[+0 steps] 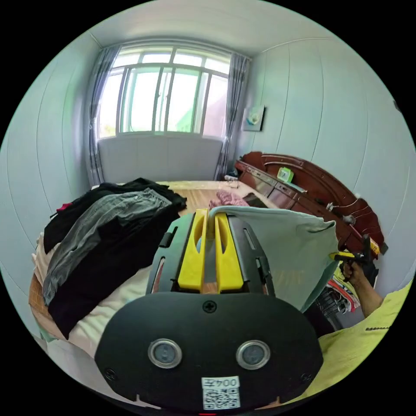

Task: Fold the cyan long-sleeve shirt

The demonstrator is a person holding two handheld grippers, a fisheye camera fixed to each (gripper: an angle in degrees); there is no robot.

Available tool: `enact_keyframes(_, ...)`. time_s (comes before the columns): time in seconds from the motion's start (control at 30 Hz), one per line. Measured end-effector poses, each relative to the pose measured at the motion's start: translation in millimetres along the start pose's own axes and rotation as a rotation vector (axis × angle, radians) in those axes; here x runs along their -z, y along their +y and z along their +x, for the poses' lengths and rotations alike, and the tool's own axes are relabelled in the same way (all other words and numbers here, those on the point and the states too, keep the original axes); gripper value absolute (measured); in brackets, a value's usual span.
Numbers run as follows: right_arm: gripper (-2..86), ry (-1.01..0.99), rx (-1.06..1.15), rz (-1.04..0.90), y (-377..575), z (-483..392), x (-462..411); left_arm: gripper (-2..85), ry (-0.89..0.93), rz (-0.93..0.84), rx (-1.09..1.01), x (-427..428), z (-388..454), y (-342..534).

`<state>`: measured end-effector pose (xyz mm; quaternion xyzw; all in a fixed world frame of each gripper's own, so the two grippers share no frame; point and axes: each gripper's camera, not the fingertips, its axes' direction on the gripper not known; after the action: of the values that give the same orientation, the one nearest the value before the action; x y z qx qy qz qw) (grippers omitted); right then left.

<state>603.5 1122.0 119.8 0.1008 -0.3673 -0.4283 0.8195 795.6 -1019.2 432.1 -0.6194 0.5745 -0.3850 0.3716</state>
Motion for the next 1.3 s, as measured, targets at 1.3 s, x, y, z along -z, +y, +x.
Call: enact_keyframes(1.3, 3.4, 0.184, 0.077, 0.502, -114, -108, 272, 1.0, 0.285, 0.223, -0.027, 162, -49, 18)
